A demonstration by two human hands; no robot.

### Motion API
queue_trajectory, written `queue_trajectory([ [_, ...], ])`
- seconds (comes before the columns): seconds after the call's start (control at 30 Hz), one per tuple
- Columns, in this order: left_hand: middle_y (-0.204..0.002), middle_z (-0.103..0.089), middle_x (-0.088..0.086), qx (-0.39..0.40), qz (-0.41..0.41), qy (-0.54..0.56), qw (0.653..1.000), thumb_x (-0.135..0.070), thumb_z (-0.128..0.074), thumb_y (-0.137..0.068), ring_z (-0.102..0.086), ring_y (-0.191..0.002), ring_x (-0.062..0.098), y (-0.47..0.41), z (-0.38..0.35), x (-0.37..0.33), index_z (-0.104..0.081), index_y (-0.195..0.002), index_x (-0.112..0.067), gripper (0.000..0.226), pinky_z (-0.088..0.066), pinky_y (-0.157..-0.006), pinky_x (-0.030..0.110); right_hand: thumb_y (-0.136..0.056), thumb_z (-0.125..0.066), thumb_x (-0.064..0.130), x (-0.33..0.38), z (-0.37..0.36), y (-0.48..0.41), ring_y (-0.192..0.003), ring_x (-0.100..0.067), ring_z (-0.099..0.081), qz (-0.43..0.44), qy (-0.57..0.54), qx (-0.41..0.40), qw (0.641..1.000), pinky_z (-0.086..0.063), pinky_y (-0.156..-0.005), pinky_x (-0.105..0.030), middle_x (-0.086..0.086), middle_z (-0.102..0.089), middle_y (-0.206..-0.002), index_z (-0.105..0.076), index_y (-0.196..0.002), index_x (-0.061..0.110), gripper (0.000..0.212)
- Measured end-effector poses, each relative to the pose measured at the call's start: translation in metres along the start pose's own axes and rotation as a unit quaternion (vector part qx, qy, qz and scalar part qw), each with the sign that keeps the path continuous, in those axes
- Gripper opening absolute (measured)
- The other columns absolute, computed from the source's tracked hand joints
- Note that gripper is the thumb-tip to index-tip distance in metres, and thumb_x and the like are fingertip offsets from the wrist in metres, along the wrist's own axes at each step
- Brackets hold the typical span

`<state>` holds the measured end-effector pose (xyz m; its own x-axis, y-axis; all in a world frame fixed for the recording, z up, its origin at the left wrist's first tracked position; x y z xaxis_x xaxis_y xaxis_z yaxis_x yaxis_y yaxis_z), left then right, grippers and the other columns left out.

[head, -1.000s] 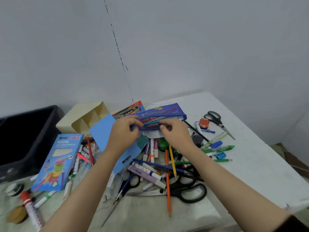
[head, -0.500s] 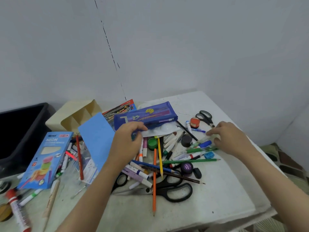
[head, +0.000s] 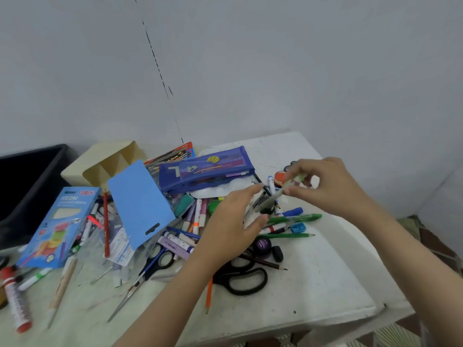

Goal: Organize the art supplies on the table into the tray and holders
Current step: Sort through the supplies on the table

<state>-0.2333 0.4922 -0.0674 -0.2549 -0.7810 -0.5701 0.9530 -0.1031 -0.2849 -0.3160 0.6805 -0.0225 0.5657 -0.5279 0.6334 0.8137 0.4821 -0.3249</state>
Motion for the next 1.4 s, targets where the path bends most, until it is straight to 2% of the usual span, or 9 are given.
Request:
queue_trajectory([
  [0.1,-0.125,-0.054,-0.015,0.003,0.022,0.064,0.998,-0.031,-0.058,-0.091,-0.046,-0.114,-0.002,-0.012,-0.007,-0.012,-0.043,-0.134,-0.030,0.046,-0.038,-0.092,0.016,-0.076,-0.076,0.022,0.014,-0.003,-0.004,-0.064,-0.005,-0.054,-0.008,-0.141,0.016,0.990,-0.039,-0.062,-0.011,0.005,-0.068,-0.074,-0.069,-0.081,0.026,0.010],
  [0.23,-0.078,-0.066,-0.010,-0.057,0.055,0.149,0.986,-0.012,-0.051,-0.095,-0.061,-0.074,0.004,-0.019,-0.010,-0.010,-0.064,-0.093,-0.016,0.014,-0.050,-0.069,0.022,-0.082,-0.071,0.022,0.012,-0.008,-0.003,-0.077,-0.012,-0.059,-0.008,-0.156,0.044,0.987,-0.047,-0.072,-0.018,0.009,-0.065,-0.086,-0.061,-0.100,0.030,0.022],
  [0.43,-0.082,-0.071,0.005,-0.123,0.204,0.391,0.889,-0.008,-0.038,-0.099,-0.064,-0.068,0.015,-0.015,-0.008,0.002,-0.062,-0.092,-0.008,0.025,-0.054,-0.061,0.027,-0.090,-0.053,0.026,-0.030,-0.016,0.016,-0.097,-0.014,-0.049,-0.066,0.268,0.148,0.950,-0.038,-0.086,-0.027,0.004,-0.053,-0.112,-0.056,-0.109,0.028,0.020],
  [0.63,-0.088,-0.073,0.008,-0.143,0.236,0.471,0.838,-0.013,-0.036,-0.101,-0.070,-0.080,0.020,-0.011,-0.010,0.007,-0.063,-0.095,-0.007,0.028,-0.058,-0.070,0.029,-0.091,-0.055,0.028,-0.054,-0.019,0.035,-0.093,-0.011,-0.042,-0.118,0.261,0.167,0.943,-0.034,-0.079,-0.024,0.007,-0.050,-0.106,-0.055,-0.100,0.033,0.011],
  [0.8,-0.091,-0.074,0.006,-0.132,0.239,0.476,0.836,-0.012,-0.035,-0.100,-0.069,-0.090,0.020,-0.016,-0.010,0.009,-0.064,-0.097,-0.009,0.029,-0.057,-0.079,0.029,-0.087,-0.064,0.022,-0.045,-0.005,0.031,-0.080,-0.003,-0.054,-0.104,-0.030,0.084,0.990,-0.038,-0.068,-0.014,0.011,-0.063,-0.087,-0.062,-0.085,0.033,0.011],
  [1.03,-0.105,-0.071,0.007,-0.006,0.229,0.468,0.854,-0.013,-0.034,-0.100,-0.067,-0.101,0.020,-0.016,-0.011,0.000,-0.064,-0.108,-0.010,0.031,-0.052,-0.091,0.033,-0.089,-0.059,0.002,-0.005,-0.002,0.014,-0.079,-0.007,-0.065,-0.086,-0.322,-0.022,0.943,-0.049,-0.073,-0.016,0.001,-0.071,-0.084,-0.068,-0.094,0.016,0.018],
  [1.2,-0.091,-0.068,0.015,0.124,0.215,0.595,0.765,-0.021,-0.037,-0.096,-0.065,-0.070,0.022,-0.012,-0.014,-0.014,-0.052,-0.122,0.000,0.036,-0.055,-0.061,0.033,-0.088,-0.062,0.011,0.002,-0.021,0.011,-0.075,-0.021,-0.064,-0.067,-0.254,0.007,0.965,-0.049,-0.074,-0.031,0.002,-0.071,-0.077,-0.061,-0.101,0.021,0.016],
  [1.3,-0.069,-0.053,0.002,0.105,0.226,0.631,0.735,-0.020,-0.043,-0.090,-0.046,-0.051,0.010,-0.011,-0.017,-0.013,-0.055,-0.116,0.000,0.035,-0.042,-0.045,0.021,-0.090,-0.060,0.017,-0.002,-0.031,0.012,-0.066,-0.001,-0.058,-0.079,-0.214,-0.007,0.974,-0.046,-0.063,-0.014,0.006,-0.067,-0.076,-0.060,-0.101,0.023,0.012],
  [1.4,-0.064,-0.047,-0.001,0.035,0.256,0.652,0.713,-0.015,-0.050,-0.081,-0.039,-0.046,0.006,-0.011,-0.017,-0.007,-0.059,-0.108,-0.002,0.031,-0.035,-0.039,0.016,-0.092,-0.055,0.026,-0.017,-0.034,0.018,-0.072,-0.002,-0.054,-0.093,-0.013,0.055,0.994,-0.044,-0.065,-0.017,0.007,-0.059,-0.086,-0.058,-0.096,0.025,0.005],
])
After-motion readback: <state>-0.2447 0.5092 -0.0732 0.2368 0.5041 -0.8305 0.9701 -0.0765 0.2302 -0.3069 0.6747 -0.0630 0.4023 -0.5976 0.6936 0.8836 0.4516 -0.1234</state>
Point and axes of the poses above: each hand's wrist, its own y-axis away from the middle knuckle, its own z-axis out of the back of the hand, x = y × z, the point moved 1 cm from there along -y, towards the middle knuckle
